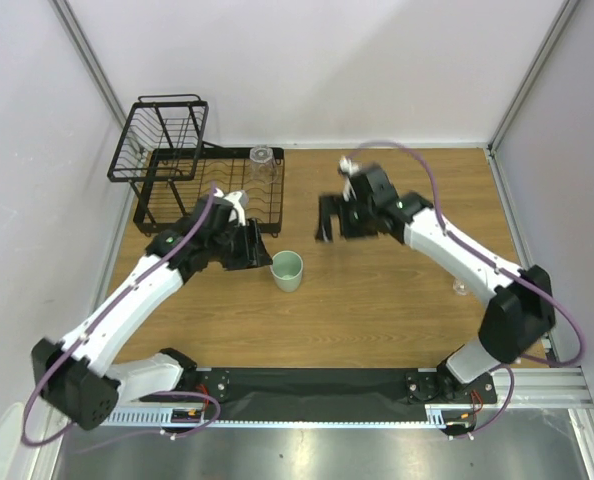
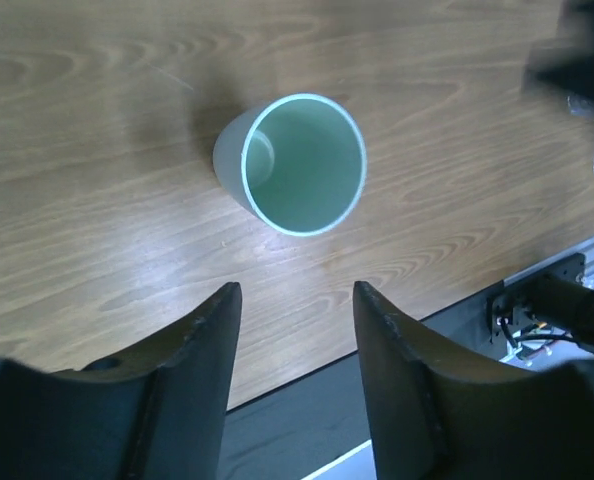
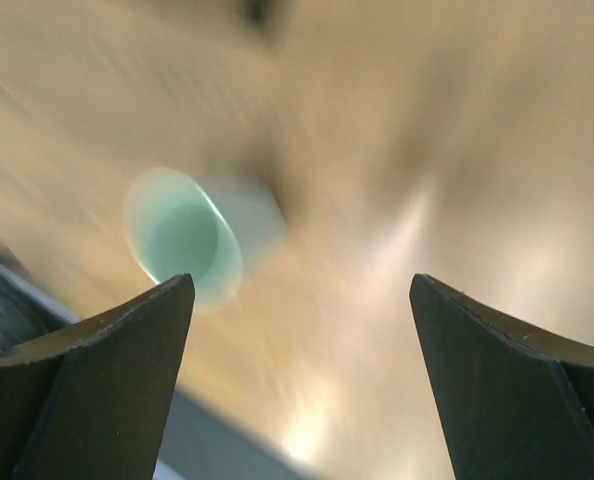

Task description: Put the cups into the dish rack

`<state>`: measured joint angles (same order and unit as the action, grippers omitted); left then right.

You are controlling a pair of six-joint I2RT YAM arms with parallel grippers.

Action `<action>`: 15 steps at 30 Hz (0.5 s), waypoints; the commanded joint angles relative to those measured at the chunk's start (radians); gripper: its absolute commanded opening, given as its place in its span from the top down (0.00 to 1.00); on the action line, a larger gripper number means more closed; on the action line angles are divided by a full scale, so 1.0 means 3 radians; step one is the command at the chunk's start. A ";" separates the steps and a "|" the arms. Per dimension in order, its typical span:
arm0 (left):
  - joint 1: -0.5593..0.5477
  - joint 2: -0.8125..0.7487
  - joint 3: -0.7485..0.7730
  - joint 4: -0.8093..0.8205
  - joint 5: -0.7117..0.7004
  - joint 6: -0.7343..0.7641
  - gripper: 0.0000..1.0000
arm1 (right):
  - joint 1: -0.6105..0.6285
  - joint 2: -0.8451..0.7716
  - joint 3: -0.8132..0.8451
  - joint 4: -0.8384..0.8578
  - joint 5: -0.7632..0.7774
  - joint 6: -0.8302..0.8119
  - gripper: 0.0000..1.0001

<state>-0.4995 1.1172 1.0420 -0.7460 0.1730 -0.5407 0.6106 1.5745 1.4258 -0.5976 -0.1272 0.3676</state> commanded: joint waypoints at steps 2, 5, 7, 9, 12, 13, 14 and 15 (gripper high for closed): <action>-0.0094 0.0452 0.0039 0.0166 0.0017 -0.0365 0.50 | -0.0056 -0.0722 -0.0717 -0.0196 -0.0312 0.0135 0.06; -0.0130 0.0622 0.0136 0.0150 -0.0116 -0.0493 0.54 | -0.0092 -0.1213 -0.0994 -0.0299 -0.0297 0.0150 0.06; -0.0130 0.0791 0.0208 0.0109 -0.0264 -0.0529 0.54 | -0.0163 -0.1510 -0.1187 -0.0289 -0.0363 0.0176 0.07; -0.0130 0.0944 0.0300 0.0068 -0.0290 -0.0544 0.52 | -0.0209 -0.1709 -0.1295 -0.0253 -0.0506 0.0217 0.11; -0.0130 0.1082 0.0402 -0.0029 -0.0311 -0.0519 0.51 | -0.0261 -0.1812 -0.1398 -0.0232 -0.0568 0.0258 0.12; -0.0125 0.1164 0.0413 -0.0054 -0.0306 -0.0514 0.51 | -0.0271 -0.1843 -0.1398 -0.0253 -0.0553 0.0258 0.12; -0.0130 0.1200 0.0418 -0.0075 -0.0301 -0.0514 0.51 | -0.0296 -0.1858 -0.1383 -0.0273 -0.0537 0.0253 0.11; -0.0130 0.1236 0.0418 -0.0075 -0.0295 -0.0514 0.51 | -0.0307 -0.1868 -0.1373 -0.0288 -0.0517 0.0222 0.12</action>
<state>-0.5346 1.4620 1.1263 -0.7444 0.1040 -0.6765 0.5297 1.0023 1.0264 -0.6907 -0.2642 0.4282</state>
